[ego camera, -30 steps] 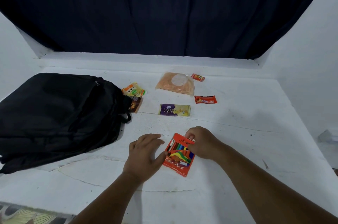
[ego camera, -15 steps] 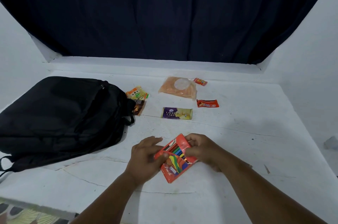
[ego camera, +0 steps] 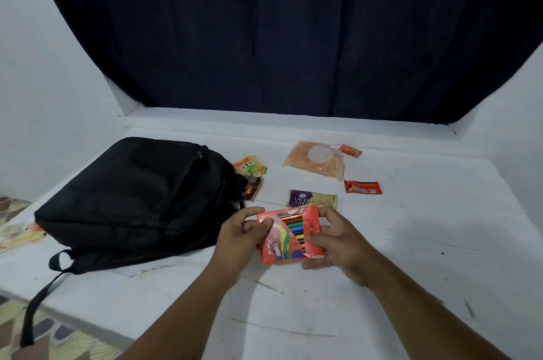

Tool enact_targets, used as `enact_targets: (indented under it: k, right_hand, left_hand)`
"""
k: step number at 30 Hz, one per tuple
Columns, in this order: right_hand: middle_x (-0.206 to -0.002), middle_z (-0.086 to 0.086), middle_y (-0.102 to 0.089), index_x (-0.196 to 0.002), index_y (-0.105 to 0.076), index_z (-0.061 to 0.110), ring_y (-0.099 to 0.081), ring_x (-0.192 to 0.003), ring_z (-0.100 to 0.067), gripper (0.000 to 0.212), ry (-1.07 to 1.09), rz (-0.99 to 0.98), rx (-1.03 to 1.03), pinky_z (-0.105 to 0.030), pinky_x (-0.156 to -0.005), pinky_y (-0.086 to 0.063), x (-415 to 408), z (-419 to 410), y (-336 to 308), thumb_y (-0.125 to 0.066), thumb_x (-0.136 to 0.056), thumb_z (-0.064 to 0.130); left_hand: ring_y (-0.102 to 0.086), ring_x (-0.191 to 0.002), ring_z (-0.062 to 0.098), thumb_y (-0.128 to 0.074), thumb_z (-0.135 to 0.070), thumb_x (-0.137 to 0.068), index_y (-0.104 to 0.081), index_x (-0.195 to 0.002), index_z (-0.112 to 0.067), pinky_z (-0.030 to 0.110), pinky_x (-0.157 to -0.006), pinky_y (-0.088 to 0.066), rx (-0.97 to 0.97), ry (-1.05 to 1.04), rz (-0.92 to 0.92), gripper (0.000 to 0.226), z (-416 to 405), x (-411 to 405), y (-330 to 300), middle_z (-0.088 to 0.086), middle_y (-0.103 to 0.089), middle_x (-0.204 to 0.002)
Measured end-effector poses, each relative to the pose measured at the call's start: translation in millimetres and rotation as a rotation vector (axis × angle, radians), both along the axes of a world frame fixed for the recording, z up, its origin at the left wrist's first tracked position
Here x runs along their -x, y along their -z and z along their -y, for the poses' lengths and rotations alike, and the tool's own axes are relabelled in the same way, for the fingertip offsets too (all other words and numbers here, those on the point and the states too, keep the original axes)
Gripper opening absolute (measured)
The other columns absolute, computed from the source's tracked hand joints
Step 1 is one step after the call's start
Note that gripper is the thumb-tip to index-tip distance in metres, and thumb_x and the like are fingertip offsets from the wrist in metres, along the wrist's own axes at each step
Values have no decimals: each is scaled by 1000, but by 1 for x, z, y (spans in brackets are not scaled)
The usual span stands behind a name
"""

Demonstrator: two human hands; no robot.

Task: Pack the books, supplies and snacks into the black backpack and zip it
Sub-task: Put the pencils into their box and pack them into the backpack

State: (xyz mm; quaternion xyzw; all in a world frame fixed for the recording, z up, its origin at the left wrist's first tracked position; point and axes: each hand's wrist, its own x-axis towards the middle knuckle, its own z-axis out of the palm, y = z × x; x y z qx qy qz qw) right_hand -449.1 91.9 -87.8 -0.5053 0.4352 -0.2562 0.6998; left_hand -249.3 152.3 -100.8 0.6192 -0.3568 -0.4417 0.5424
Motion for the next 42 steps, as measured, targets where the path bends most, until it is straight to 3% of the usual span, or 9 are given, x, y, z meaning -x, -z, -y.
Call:
enact_targets:
  k: [6, 10, 13, 18, 24, 29, 35, 39, 42]
  right_hand:
    - [-112, -6, -70, -122, -53, 19, -75, -88, -28, 36, 233, 78, 29, -46, -70, -62, -19, 14, -3, -60, -93, -2]
    - [-115, -7, -69, -120, -53, 20, -74, -93, -28, 33, 286, 65, 32, -50, -73, -62, -34, 23, -3, -60, -94, 1]
    - [-113, -6, -68, -118, -52, 20, -74, -92, -27, 31, 312, 55, 45, -48, -72, -62, -54, 27, -6, -60, -95, 2]
    - [-113, -9, -67, -114, -54, 20, -72, -93, -29, 29, 341, 56, 68, -53, -74, -61, -100, 32, -5, -62, -93, 1]
    - [-107, -12, -68, -113, -53, 17, -75, -81, -29, 29, 448, 109, 68, -47, -68, -62, -150, 34, -11, -63, -92, 1]
    - [-107, -12, -68, -112, -53, 19, -76, -82, -28, 28, 461, 93, 93, -44, -68, -62, -161, 33, -13, -64, -92, 2]
    - [-110, -14, -68, -117, -52, 16, -75, -84, -28, 30, 528, 121, 79, -44, -69, -62, -157, 34, -14, -61, -93, 2]
    - [-112, -14, -66, -118, -52, 16, -75, -84, -28, 30, 515, 100, 75, -45, -69, -62, -149, 34, -13, -61, -93, 1]
    - [-111, -12, -67, -114, -54, 17, -75, -84, -26, 27, 510, 88, 73, -46, -70, -62, -139, 34, -9, -62, -93, 2]
  left_hand:
    - [-60, -111, 19, -65, -34, -89, -71, -114, -22, 34, -97, -45, 139, -166, 972, 28, 14, -55, 0, -6, -70, -115]
    - [-40, -129, 29, -64, -54, -86, -54, -135, -34, 43, -105, -35, -330, -120, 1276, 54, 20, -93, -7, -4, -50, -138]
    - [-58, -108, 25, -64, -52, -88, -69, -111, -32, 36, -87, -46, -333, -89, 1292, 31, 24, -120, -8, -3, -65, -111]
    - [-67, -66, 17, -73, -38, -89, -70, -65, -16, 28, -63, -54, -202, -120, 860, 33, 35, -159, -31, 2, -70, -64]
    - [-63, -84, -1, -80, -65, -62, -72, -79, -29, 24, -81, -51, -328, 235, 1057, 41, 30, -185, -33, -19, -68, -82]
    - [-60, -97, 14, -62, -36, -84, -65, -69, -26, 32, -95, -47, -291, 213, 1138, 18, 30, -186, -24, -12, -70, -84]
    - [-46, -113, 17, -49, -83, -75, -67, -87, -32, 43, -98, -32, -382, 200, 1271, 55, 33, -165, -19, -11, -63, -104]
    - [-51, -117, 17, -59, -52, -88, -73, -102, -33, 40, -98, -30, -336, 198, 1320, 28, 39, -157, -15, -13, -65, -111]
    - [-60, -106, 9, -64, -40, -88, -71, -82, -29, 34, -98, -30, -310, 100, 1048, 14, 39, -157, -16, -18, -70, -93]
